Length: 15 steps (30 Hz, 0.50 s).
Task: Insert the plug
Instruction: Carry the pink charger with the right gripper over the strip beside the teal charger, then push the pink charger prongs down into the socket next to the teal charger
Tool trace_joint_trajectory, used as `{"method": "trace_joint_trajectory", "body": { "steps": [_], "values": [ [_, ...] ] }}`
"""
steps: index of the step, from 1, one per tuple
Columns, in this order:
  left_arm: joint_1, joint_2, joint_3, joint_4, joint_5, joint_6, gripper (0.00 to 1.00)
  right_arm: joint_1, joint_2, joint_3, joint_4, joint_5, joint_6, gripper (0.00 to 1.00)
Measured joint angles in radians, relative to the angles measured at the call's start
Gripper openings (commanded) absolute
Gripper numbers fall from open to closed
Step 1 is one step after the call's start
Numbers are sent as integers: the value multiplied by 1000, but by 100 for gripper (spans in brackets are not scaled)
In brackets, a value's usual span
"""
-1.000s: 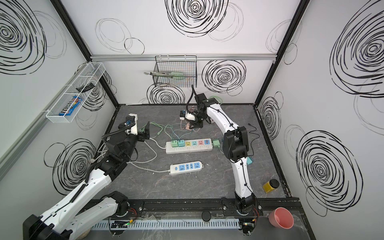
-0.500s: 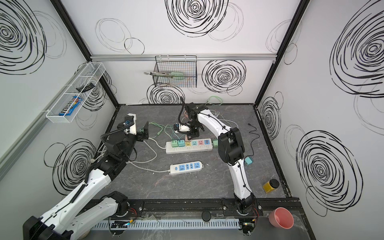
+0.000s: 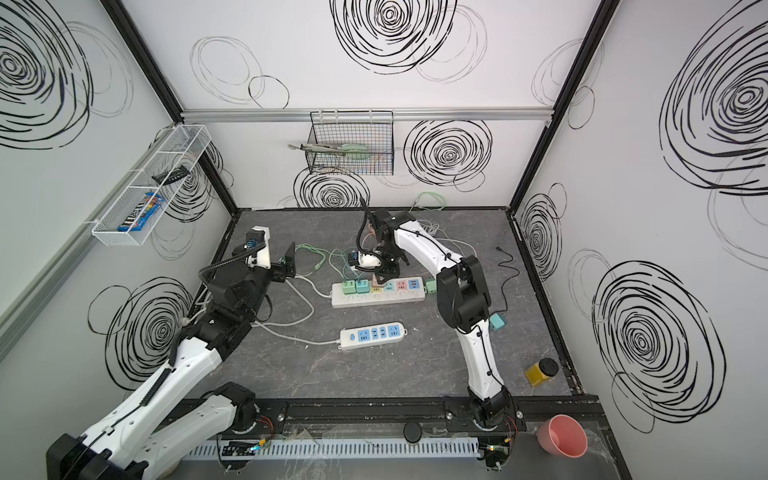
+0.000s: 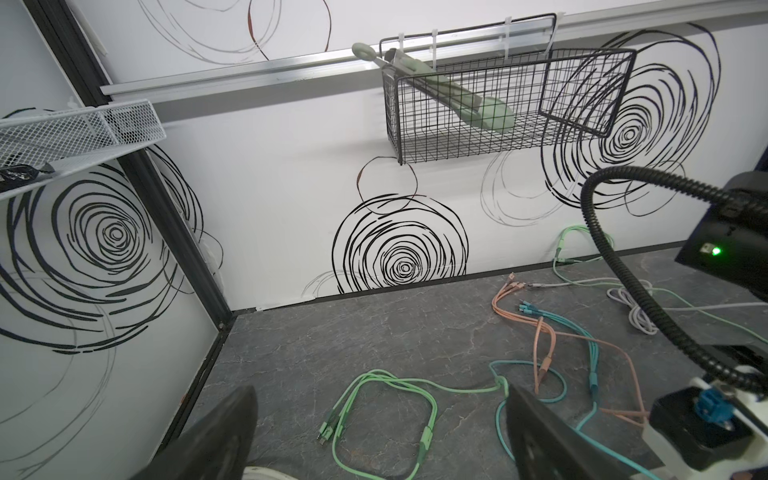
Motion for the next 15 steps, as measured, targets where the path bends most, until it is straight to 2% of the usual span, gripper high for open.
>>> {"method": "trace_joint_trajectory", "body": {
  "steps": [15],
  "values": [
    [0,0,0,-13,9,-4,96,24,-21,-42,36,23,8,0]
  ]
}}
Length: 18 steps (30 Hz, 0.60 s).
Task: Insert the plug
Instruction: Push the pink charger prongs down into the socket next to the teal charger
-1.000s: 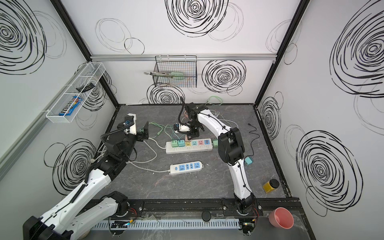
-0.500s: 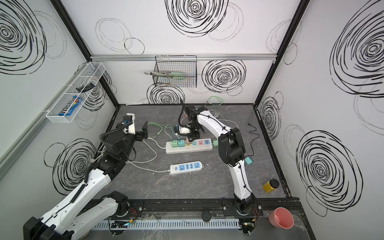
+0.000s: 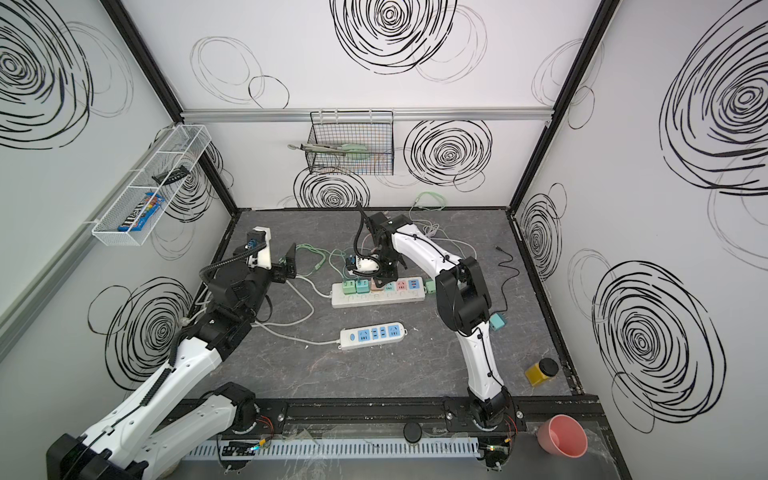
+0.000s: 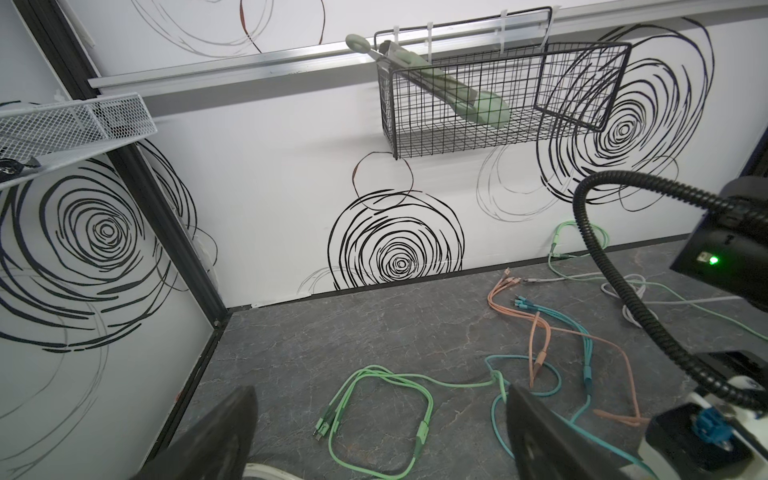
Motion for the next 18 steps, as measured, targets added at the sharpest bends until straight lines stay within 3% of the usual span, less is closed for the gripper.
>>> {"method": "trace_joint_trajectory", "body": {
  "steps": [18],
  "values": [
    [0,2,0,-12,2,0,96,32,-1,-59,78,72,16,0]
  ]
}}
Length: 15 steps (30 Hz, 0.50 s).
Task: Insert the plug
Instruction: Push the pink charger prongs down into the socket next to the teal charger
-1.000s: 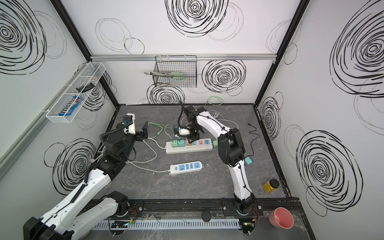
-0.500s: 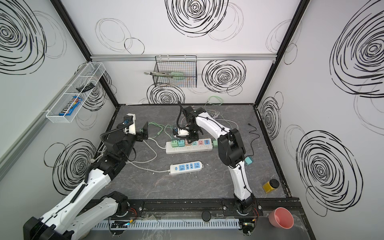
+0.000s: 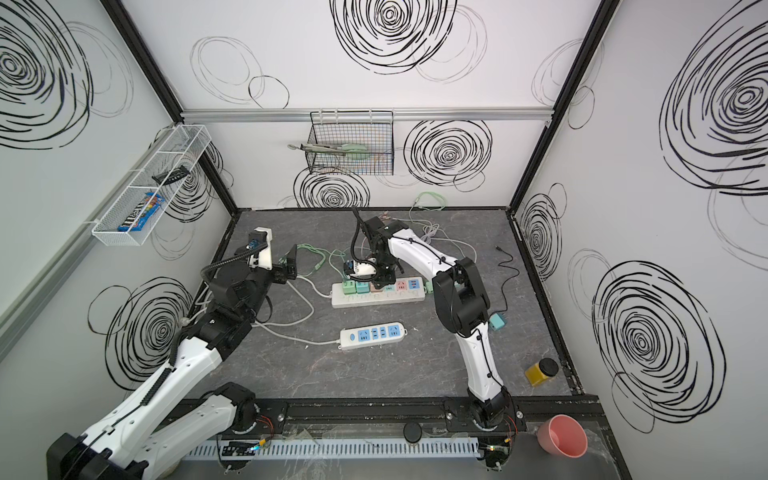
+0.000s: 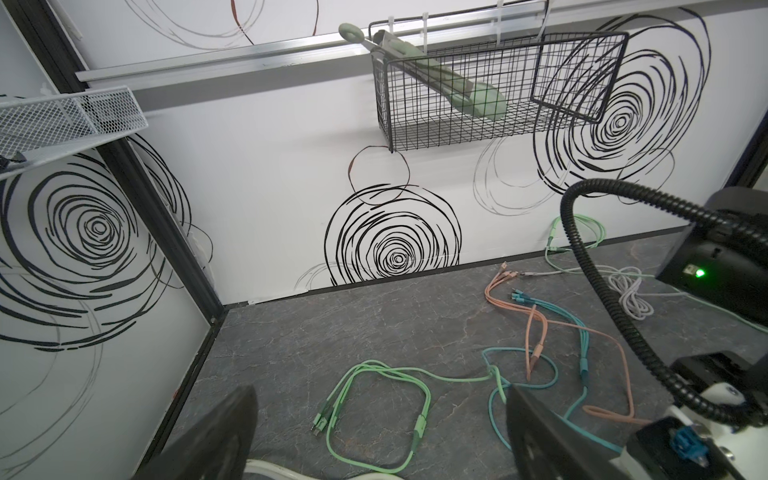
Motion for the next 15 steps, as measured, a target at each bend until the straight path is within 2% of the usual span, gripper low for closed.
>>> {"method": "trace_joint_trajectory", "body": {
  "steps": [7,12,14,15],
  "values": [
    [0,3,0,0,1,0,96,37,0,-8,15,72,55,0],
    [0,5,0,0,7,0,96,42,13,15,-5,82,92,0],
    [0,5,0,0,11,0,96,42,23,34,-22,78,105,8],
    [0,5,0,0,12,0,96,41,27,43,-29,77,109,15]
  ]
}}
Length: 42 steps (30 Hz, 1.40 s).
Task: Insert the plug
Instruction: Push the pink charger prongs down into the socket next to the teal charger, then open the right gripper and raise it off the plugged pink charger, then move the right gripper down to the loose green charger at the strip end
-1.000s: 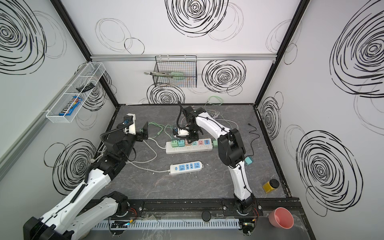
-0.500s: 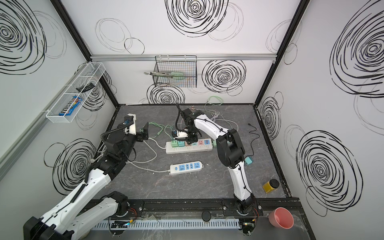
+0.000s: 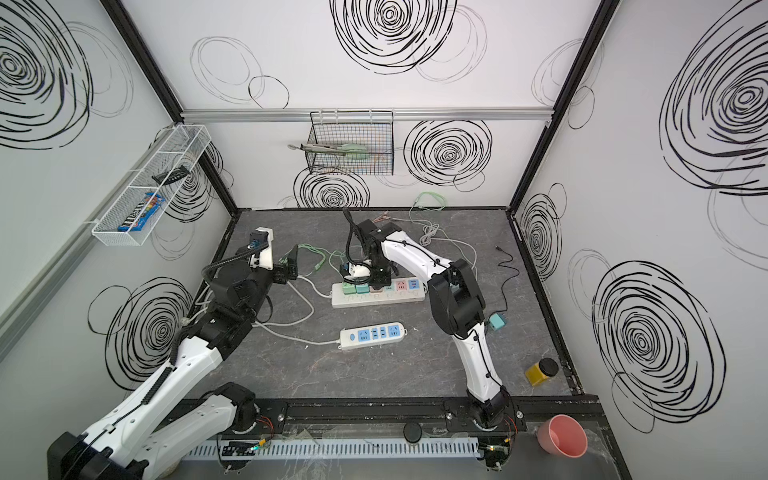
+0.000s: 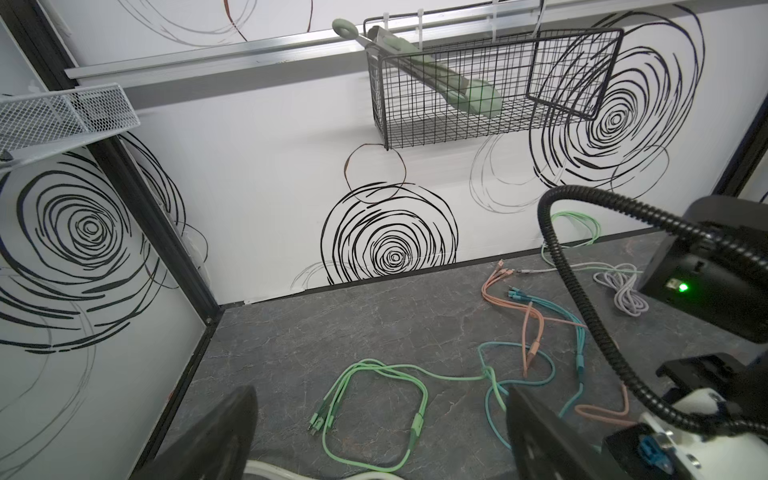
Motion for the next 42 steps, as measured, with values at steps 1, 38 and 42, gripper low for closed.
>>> {"method": "trace_joint_trajectory", "body": {
  "steps": [1,38,42],
  "values": [
    [0,0,0,0,2,0,96,0,4,8,-7,0,4,22],
    [-185,172,71,51,-137,-130,96,-429,-626,-767,895,2,961,92],
    [-235,221,117,43,-177,-113,96,-468,-620,-793,882,-3,1086,90]
  ]
}}
